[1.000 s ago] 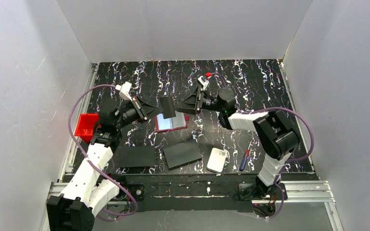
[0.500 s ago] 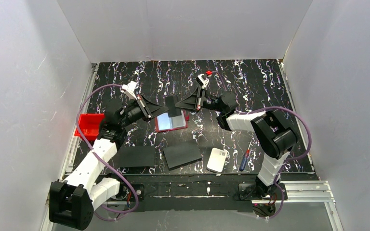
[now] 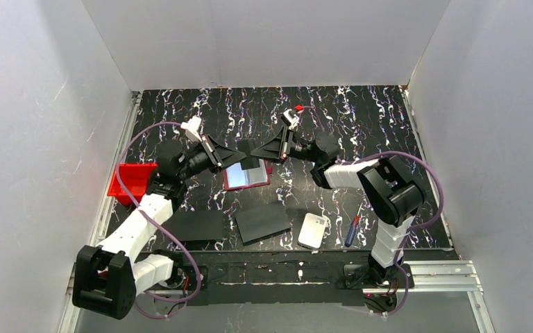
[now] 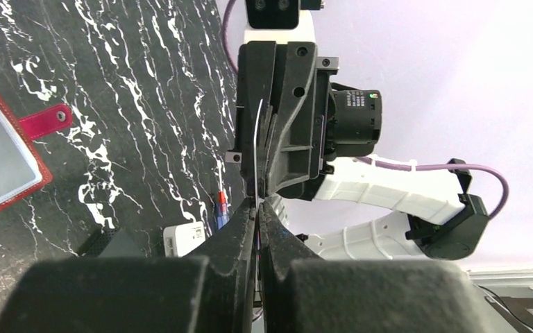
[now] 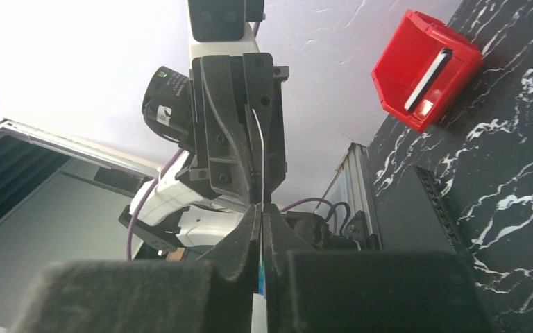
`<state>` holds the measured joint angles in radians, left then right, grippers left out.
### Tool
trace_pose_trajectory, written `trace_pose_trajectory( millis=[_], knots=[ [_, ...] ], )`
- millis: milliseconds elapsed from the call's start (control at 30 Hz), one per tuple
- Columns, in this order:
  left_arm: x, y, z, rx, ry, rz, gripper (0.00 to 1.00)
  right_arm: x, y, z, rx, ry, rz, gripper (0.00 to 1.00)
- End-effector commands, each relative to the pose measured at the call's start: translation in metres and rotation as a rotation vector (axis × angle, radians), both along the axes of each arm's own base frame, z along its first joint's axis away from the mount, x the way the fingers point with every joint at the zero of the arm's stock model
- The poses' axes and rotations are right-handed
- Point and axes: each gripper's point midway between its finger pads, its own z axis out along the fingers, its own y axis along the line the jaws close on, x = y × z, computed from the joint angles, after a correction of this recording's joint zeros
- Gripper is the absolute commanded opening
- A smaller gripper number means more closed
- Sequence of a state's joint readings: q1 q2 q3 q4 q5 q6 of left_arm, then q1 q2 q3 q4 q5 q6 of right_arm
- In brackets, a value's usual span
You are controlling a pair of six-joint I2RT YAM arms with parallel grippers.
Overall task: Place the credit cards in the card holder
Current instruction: Insert the credit card into the card slot.
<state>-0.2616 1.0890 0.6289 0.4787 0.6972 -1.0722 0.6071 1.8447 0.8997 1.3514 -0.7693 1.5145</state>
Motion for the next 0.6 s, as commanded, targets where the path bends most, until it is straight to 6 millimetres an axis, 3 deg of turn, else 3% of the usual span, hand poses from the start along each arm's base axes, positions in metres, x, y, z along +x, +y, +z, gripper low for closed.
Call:
trace_pose_trajectory(
  millis=[0,33,67,100,167,300,433,500,567],
  knots=[
    [0.007,0.002,-0.016,0.048,0.007,0.031,0.0,0.026,-0.011,-0.042,-0.192,-0.045,-0.082,0.33],
    [0.01,0.005,-0.033,0.102,0.034,0.057,0.0,0.04,-0.022,-0.081,-0.373,-0.005,-0.124,0.48],
    [0.012,0.01,-0.051,0.154,0.06,0.077,0.0,0.045,-0.032,-0.111,-0.528,-0.006,-0.132,0.56],
    [0.013,0.015,-0.066,0.203,0.075,0.096,0.0,0.049,-0.04,-0.129,-0.641,-0.045,-0.128,0.6],
    [0.015,0.024,-0.092,0.312,0.084,0.113,0.0,0.057,-0.047,-0.146,-0.739,-0.1,-0.126,0.64],
    [0.022,0.03,-0.119,0.422,0.102,0.09,0.0,0.062,-0.048,-0.17,-0.847,-0.156,-0.054,0.52],
    [0.029,0.022,-0.134,0.402,0.154,-0.021,0.0,0.061,-0.035,-0.182,-0.857,-0.185,-0.005,0.36],
    [0.035,0.029,-0.146,0.382,0.218,-0.019,0.0,0.059,-0.029,-0.186,-0.869,-0.204,0.006,0.27],
    [0.04,0.036,-0.15,0.377,0.224,-0.018,0.0,0.06,-0.024,-0.188,-0.889,-0.23,-0.001,0.26]
  ],
)
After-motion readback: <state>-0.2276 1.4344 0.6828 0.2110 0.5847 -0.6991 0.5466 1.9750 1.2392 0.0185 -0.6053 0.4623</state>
